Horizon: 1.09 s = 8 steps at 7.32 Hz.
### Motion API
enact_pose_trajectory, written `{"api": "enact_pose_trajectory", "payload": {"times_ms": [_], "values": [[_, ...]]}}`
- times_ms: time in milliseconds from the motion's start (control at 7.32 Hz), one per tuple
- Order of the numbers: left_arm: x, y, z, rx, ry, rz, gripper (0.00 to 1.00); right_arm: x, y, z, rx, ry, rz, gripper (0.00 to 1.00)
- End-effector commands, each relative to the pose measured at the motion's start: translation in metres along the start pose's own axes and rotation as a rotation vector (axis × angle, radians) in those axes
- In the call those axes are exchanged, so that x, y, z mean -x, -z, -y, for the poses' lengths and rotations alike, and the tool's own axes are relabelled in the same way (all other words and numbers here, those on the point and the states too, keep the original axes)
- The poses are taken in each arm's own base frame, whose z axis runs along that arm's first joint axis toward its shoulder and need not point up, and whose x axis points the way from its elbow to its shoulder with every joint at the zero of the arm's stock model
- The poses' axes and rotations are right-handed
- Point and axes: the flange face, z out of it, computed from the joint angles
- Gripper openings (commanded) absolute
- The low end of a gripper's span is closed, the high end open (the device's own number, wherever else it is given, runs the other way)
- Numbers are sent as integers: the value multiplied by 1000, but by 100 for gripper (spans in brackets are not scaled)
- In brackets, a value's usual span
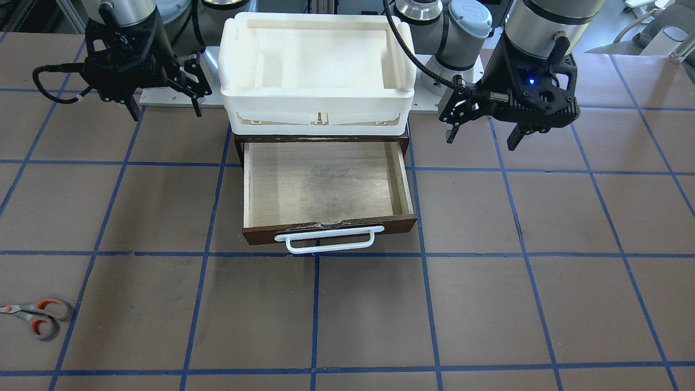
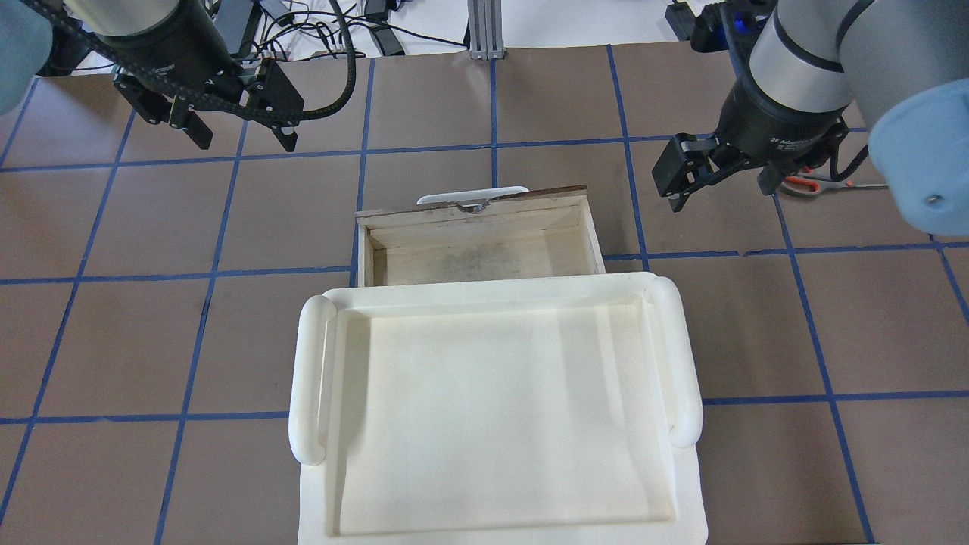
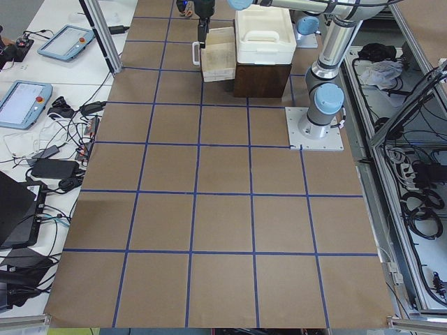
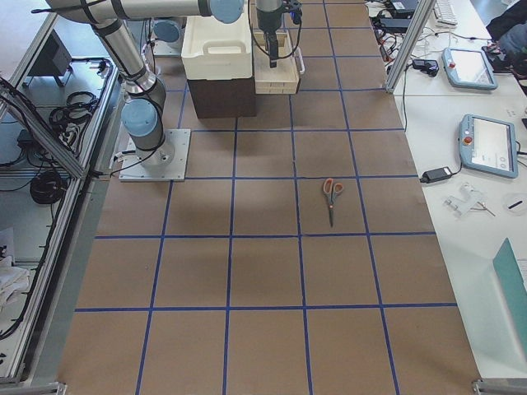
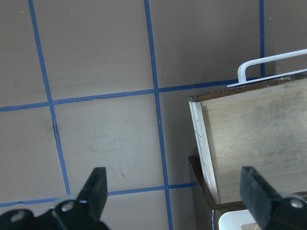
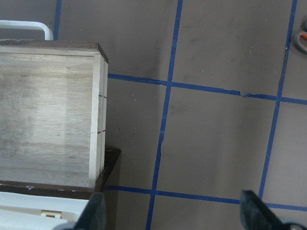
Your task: Put scissors in drawer and close it
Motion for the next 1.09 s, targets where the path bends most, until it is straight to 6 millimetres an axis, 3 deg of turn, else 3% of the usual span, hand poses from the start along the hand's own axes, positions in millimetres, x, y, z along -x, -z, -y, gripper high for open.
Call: {"api": "enact_pose_trajectory", "payload": {"times_ms": [0, 956], "values": [[0, 0, 0, -2, 0, 0, 100, 0, -1, 0, 3, 3, 0, 100], [0, 1, -1, -2, 0, 0, 100, -2, 3, 0, -12, 17, -4, 100]]}}
